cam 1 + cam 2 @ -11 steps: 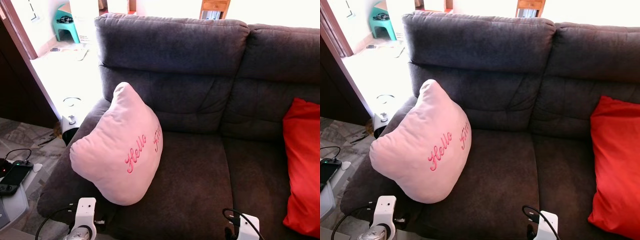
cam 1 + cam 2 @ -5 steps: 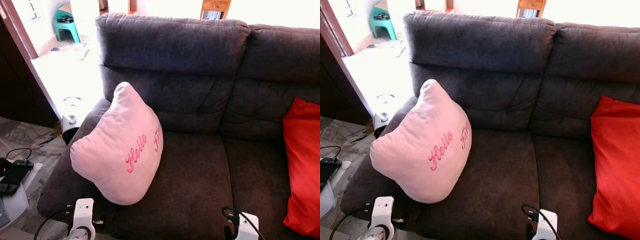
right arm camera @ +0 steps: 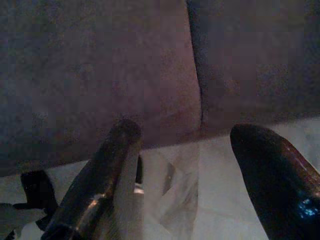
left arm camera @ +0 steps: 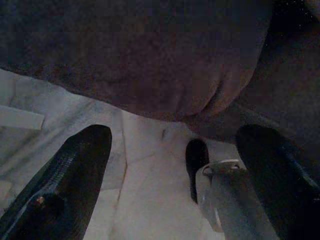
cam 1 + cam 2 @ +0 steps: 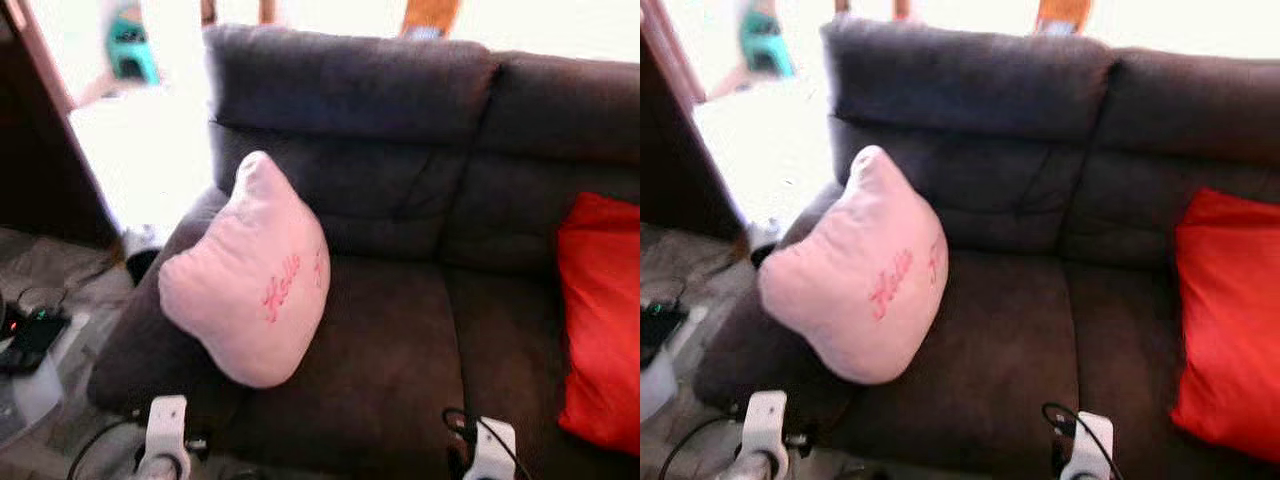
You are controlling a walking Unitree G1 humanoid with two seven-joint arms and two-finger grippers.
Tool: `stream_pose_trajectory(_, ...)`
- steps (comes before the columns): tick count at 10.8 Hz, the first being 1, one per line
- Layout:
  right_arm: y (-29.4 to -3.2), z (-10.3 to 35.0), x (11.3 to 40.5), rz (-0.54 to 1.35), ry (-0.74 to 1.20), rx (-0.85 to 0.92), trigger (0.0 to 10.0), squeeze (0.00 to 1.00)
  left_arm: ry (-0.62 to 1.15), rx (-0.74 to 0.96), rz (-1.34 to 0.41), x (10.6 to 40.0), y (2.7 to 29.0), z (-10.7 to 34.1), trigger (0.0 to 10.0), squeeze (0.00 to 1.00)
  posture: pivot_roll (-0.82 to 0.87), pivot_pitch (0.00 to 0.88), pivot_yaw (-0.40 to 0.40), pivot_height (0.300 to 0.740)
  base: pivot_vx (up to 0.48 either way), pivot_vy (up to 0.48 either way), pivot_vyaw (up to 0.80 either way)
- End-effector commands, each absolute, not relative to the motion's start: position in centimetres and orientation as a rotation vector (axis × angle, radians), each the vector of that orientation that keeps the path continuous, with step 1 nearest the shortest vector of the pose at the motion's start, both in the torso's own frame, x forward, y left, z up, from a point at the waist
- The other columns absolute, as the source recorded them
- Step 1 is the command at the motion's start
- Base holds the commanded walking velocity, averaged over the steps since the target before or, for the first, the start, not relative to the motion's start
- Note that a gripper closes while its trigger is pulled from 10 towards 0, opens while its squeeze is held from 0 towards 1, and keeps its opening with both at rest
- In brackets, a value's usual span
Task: Move the pillow to the sofa from floor
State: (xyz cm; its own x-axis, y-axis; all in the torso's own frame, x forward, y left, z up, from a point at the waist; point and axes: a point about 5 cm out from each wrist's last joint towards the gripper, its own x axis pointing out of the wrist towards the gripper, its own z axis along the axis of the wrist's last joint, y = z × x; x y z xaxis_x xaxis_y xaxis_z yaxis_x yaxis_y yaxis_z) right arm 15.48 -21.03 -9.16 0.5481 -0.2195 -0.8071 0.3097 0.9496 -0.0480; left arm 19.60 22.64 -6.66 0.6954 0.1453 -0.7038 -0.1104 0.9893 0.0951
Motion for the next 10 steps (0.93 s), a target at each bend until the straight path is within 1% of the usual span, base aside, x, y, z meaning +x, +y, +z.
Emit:
stream_pose_trajectory(1,-21.4,-9.2,15.1,-0.324,0.954,0.093,10.0,0.00,0.804,0.041,0.140,19.3,22.3,-6.9,10.0,0.00,0.06,0.004,-0.056,0.740,-0.247,0.000,0.00)
stream_pose_trajectory(5,-21.5,-9.2,15.2,-0.322,0.955,0.090,10.0,0.00,0.812,0.047,0.151,19.2,22.3,-7.0,10.0,0.00,0.06,0.007,-0.059,0.740,0.000,0.000,0.00)
stream_pose_trajectory(7,-21.6,-9.2,15.2,-0.323,0.954,0.091,10.0,0.00,0.797,0.020,0.157,19.3,22.3,-6.9,10.0,0.00,0.06,0.008,-0.060,0.740,0.000,0.000,0.00)
stream_pose_trajectory(8,-21.5,-9.2,15.2,-0.325,0.952,0.094,10.0,0.00,0.808,0.033,0.140,19.2,22.1,-7.0,10.0,0.00,0.06,0.008,-0.061,0.740,0.000,0.000,0.00)
stream_pose_trajectory(10,-21.5,-9.2,15.2,-0.319,0.954,0.095,10.0,0.00,0.819,0.121,0.011,19.6,20.8,-7.1,10.0,0.00,0.06,0.009,-0.062,0.740,0.000,0.000,0.00)
